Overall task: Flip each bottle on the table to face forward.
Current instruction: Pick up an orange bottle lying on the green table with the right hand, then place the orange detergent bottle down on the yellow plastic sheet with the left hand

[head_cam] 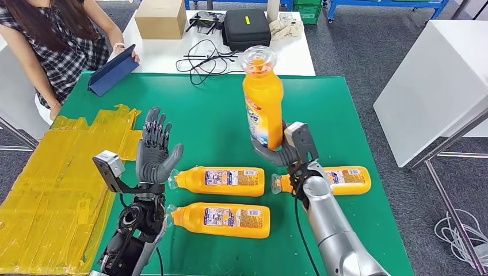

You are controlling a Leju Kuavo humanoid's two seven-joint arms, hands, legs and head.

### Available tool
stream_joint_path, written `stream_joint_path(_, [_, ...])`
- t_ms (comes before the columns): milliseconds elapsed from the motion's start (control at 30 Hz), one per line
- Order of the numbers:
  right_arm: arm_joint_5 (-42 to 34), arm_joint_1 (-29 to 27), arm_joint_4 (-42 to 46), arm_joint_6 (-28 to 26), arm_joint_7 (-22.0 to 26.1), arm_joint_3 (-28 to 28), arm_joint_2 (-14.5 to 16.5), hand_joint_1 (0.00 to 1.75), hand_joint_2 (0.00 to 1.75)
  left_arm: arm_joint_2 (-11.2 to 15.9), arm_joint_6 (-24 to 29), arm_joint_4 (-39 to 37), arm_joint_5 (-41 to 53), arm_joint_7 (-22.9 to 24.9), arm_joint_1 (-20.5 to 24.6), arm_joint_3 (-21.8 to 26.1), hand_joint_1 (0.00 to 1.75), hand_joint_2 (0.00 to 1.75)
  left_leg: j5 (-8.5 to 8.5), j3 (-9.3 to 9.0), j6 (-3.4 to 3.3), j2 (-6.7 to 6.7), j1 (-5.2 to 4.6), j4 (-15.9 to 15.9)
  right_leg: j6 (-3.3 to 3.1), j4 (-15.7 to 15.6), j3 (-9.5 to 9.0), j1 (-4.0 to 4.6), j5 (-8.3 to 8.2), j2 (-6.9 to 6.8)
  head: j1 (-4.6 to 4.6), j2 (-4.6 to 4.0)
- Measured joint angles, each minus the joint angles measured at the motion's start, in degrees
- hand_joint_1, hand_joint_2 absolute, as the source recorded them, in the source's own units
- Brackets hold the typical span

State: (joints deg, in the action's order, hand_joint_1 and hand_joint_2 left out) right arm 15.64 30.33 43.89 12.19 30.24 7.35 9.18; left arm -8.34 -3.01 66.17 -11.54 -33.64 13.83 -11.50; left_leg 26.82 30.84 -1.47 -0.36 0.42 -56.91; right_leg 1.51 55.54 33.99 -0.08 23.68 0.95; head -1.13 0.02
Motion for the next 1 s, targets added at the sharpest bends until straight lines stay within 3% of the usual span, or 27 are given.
stream_joint_path(200, [1.02, 6.84, -8.76, 0.33, -2.32, 4.58, 5.65, 1.75, 1.75, 0.13, 1.42, 2.66, 1.26, -0.09, -0.4, 0.04, 0.0, 1.75, -0.05, 0.07, 0.06, -0.1, 0.05, 0.0, -0.02, 0.07, 0.11, 0.02, 0.01, -0.04, 0.01, 0.01])
stream_joint_path(500, [2.58, 10.14, -14.18, 0.44, -6.66, 9.88, 10.13, 1.75, 1.75, 0.38, 4.66, 5.47, 5.82, 0.01, -1.57, -0.08, 0.0, 1.75, -0.05, 0.09, 0.06, -0.12, 0.03, 0.0, -0.02, 0.06, 0.11, 0.01, 0.01, -0.06, 0.01, 0.0])
stream_joint_path(833, [-2.57, 10.4, -14.89, -3.28, -12.53, 28.82, 10.71, 1.75, 1.75, 0.5, 4.0, 6.86, 3.92, 0.83, -1.96, -0.01, 0.0, 1.75, -0.05, 0.09, 0.06, -0.12, 0.04, 0.0, -0.02, 0.06, 0.13, 0.01, 0.02, -0.06, 0.02, 0.01])
stream_joint_path(1000, [-3.88, 11.27, -15.29, -5.23, -13.58, 35.03, 10.68, 1.75, 1.75, 0.68, 2.58, 6.96, 0.77, 1.58, -2.69, 0.25, 0.0, 1.75, -0.05, 0.06, 0.06, -0.09, 0.03, 0.0, -0.02, 0.06, 0.13, 0.01, 0.01, -0.04, 0.02, 0.01])
